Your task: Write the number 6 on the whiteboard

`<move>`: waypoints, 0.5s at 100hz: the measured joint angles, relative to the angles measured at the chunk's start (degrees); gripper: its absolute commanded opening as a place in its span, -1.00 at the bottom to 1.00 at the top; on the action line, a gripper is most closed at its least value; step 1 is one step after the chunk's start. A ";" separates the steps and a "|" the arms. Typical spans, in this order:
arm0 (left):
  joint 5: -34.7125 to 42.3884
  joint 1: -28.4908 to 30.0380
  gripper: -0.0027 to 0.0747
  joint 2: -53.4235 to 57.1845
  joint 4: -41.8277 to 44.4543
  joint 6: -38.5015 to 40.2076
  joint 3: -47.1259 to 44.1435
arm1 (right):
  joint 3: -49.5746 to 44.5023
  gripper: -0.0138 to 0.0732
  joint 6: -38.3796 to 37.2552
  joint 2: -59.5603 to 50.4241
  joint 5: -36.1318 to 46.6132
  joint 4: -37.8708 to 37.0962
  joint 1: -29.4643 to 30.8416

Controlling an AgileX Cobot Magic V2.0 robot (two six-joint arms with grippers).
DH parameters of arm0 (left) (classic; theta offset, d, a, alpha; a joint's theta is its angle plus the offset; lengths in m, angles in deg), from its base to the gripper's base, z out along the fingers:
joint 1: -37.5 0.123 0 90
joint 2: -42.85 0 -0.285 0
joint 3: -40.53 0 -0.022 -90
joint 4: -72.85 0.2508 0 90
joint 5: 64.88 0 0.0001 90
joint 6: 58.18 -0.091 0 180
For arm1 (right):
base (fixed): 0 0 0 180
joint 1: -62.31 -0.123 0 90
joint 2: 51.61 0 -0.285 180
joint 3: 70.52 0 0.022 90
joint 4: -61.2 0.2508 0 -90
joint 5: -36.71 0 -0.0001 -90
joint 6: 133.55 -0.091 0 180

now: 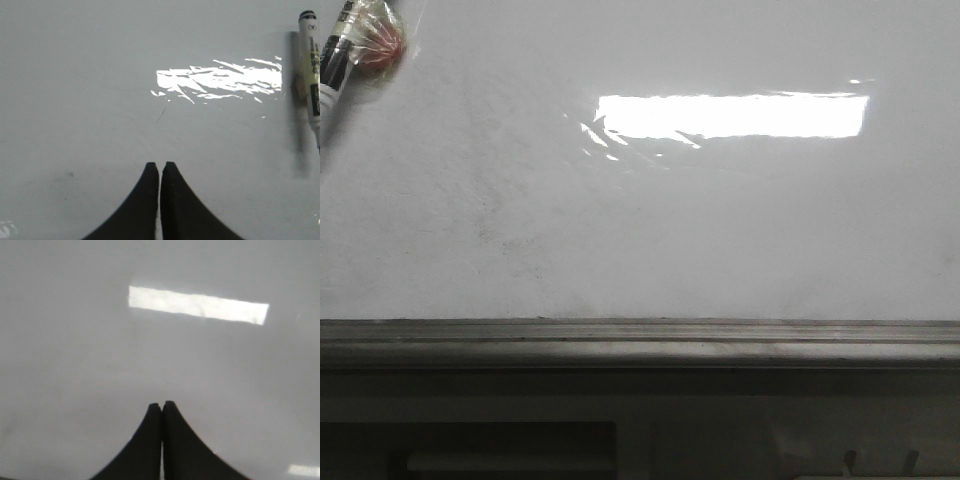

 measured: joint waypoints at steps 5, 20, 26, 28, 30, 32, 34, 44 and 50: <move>0.34 0.00 -0.98 0.00 -4.02 0.00 0.00 | 0.00 -0.85 0.00 0.00 0.73 3.62 0.00; 1.02 0.00 -0.98 0.00 -16.67 0.00 0.00 | 0.00 -0.85 0.00 0.00 2.88 15.68 0.00; 1.60 0.00 -0.98 0.00 -21.66 0.00 0.00 | 0.00 -0.85 0.00 0.00 3.09 21.58 0.00; 1.91 0.00 -0.98 0.00 -23.34 0.00 0.00 | 0.00 -0.84 0.00 0.00 3.09 22.85 0.00; 2.13 0.00 -0.98 0.00 -25.06 0.00 0.00 | 0.00 -0.84 0.00 0.00 3.09 24.69 0.00; 2.54 0.00 -0.98 0.00 -26.15 0.00 0.00 | 0.00 -0.84 0.00 0.00 3.09 26.33 0.00; 2.54 0.00 -0.98 0.00 -27.78 0.00 0.00 | 0.00 -0.82 0.00 0.00 3.09 27.24 0.00; 2.54 0.00 -0.98 0.00 -33.39 0.09 0.00 | 0.00 -0.80 0.00 0.00 1.03 30.86 0.00; 1.95 0.00 -0.98 0.00 -34.05 0.09 0.27 | 0.51 -0.80 0.00 0.00 -1.10 31.13 0.00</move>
